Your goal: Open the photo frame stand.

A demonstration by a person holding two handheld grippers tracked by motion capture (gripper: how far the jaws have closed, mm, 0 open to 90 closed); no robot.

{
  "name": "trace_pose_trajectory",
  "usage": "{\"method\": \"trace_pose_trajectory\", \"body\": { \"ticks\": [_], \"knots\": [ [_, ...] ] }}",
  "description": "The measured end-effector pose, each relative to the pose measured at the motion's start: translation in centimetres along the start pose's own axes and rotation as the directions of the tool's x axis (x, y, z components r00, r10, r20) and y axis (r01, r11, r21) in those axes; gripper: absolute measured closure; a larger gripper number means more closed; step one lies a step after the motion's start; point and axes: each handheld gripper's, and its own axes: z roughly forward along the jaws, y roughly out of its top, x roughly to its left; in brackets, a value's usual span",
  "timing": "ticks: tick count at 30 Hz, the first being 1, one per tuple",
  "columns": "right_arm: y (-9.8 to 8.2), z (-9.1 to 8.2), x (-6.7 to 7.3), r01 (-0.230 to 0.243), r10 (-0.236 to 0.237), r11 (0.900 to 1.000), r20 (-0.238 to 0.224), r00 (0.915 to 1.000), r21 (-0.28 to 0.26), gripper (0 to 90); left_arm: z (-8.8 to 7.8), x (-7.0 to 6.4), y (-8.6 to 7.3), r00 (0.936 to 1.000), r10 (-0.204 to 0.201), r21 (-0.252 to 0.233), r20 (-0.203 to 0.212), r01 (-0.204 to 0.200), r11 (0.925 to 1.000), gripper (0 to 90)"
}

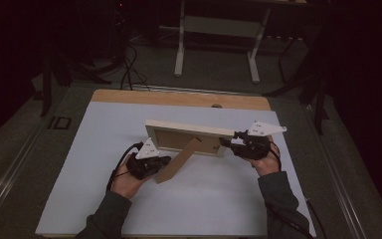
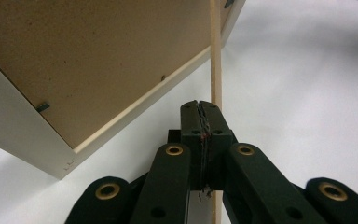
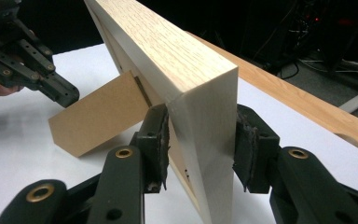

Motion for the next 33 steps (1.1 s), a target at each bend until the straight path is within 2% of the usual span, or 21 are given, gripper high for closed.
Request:
{"method": "trace_pose_trajectory", "body": {
  "ticks": [13, 20, 27, 33],
  "knots": [
    [-0.6, -0.4, 0.5, 0.009, -0.009, 1.000, -0.004, 1.0000, 0.009, 59.1, 0.0, -0.3, -0.2, 0.9999, 0.007, 0.003, 0.008, -0.007, 1.0000, 90.0],
    [-0.9, -0.6, 0.5, -0.002, 0.002, 1.000, 0.000, 1.0000, 0.010, 57.6, 0.0, -0.1, -0.3, 1.0000, 0.003, 0.003, -0.007, -0.003, 1.0000, 90.0],
    [-1.2, -0.8, 0.4, -0.033, 0.033, 0.999, -0.001, 0.9995, 0.018, 55.2, -0.6, 0.4, -0.3, 0.9991, -0.012, -0.011, -0.040, 0.012, 0.9999, 89.5],
    [-1.7, -1.1, 0.2, -0.056, 0.056, 0.998, 0.000, 0.9984, 0.025, 52.9, -1.1, 0.8, -0.4, 0.9984, -0.033, -0.034, -0.045, 0.031, 0.9989, 88.4]
  ]
}}
